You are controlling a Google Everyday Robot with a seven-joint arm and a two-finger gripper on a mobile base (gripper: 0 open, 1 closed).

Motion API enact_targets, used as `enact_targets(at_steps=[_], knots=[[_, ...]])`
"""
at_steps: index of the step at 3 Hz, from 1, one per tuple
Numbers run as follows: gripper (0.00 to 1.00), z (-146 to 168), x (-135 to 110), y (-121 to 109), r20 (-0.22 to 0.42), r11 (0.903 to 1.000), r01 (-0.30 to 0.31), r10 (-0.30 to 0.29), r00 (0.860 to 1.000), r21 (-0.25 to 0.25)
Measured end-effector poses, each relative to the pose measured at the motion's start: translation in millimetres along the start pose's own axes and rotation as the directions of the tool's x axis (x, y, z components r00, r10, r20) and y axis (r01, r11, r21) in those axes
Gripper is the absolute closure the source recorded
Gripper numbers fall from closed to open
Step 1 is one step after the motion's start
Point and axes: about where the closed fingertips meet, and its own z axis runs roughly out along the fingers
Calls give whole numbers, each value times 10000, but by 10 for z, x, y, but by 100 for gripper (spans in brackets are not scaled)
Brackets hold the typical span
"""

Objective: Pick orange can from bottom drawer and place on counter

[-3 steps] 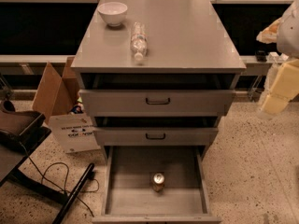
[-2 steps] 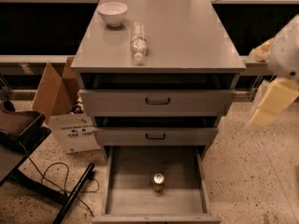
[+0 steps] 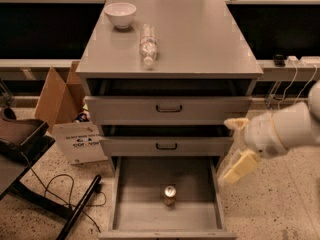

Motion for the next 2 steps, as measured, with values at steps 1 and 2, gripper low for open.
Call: enact_targets(at_steps=[1, 2], knots=[[0, 522, 102, -266, 2219, 9991, 19, -111, 9750, 416], [0, 958, 265, -564, 3595, 9963, 402, -647, 9309, 754]])
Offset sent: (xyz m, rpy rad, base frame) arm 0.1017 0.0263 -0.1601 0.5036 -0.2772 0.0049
